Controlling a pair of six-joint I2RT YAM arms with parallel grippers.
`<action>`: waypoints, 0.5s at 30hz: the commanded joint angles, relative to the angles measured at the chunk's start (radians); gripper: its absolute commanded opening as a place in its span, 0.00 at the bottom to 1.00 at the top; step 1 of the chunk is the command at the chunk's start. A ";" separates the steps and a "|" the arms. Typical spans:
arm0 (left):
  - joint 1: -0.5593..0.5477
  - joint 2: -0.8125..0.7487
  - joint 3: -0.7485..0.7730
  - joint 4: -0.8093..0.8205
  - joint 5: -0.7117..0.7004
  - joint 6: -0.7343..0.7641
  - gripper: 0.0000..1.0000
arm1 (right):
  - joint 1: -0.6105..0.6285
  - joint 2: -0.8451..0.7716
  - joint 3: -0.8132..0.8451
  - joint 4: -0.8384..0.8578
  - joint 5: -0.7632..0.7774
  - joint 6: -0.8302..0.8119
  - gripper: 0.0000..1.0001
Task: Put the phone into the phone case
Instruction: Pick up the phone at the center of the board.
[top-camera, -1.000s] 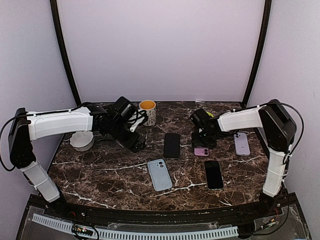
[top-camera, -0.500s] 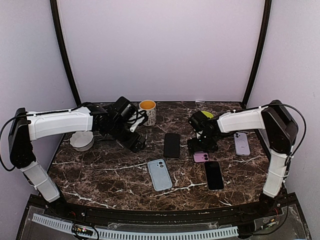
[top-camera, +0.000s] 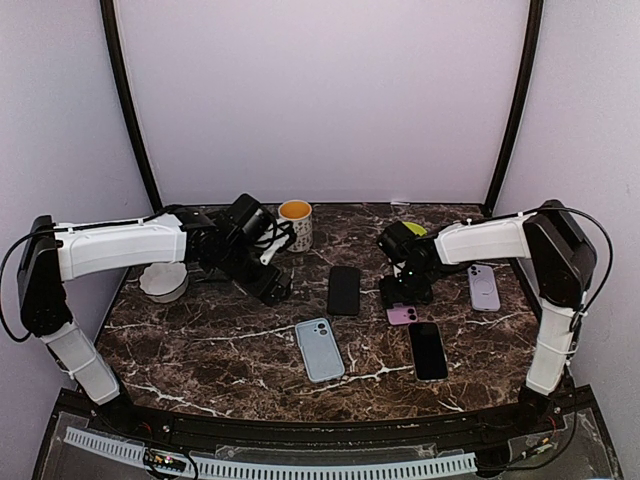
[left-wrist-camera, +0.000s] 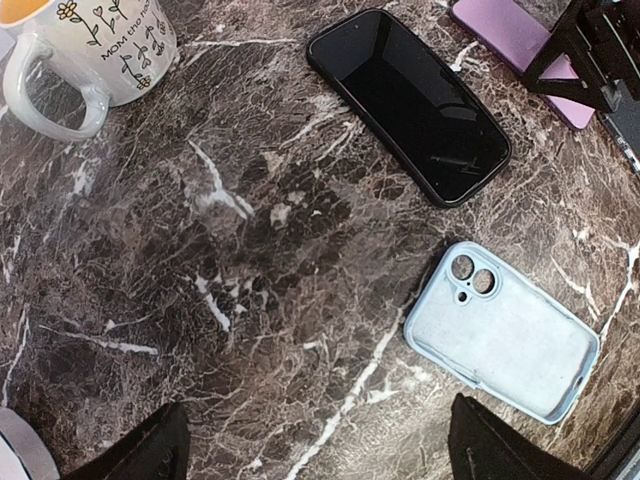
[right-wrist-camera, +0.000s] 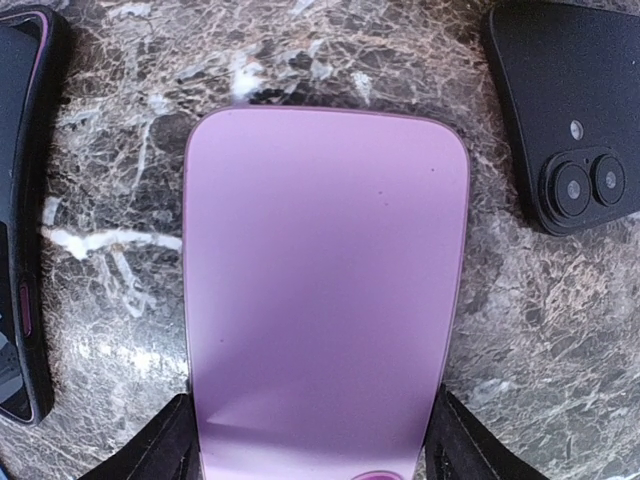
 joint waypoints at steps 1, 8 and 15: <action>0.000 0.004 0.005 -0.028 0.020 0.018 0.92 | 0.018 -0.026 -0.007 -0.073 -0.055 0.000 0.57; -0.005 -0.010 -0.067 0.097 0.163 0.074 0.91 | 0.018 -0.108 -0.006 -0.066 -0.090 -0.029 0.55; -0.133 -0.111 -0.243 0.405 0.005 0.164 0.86 | 0.018 -0.124 0.026 -0.083 -0.192 -0.101 0.53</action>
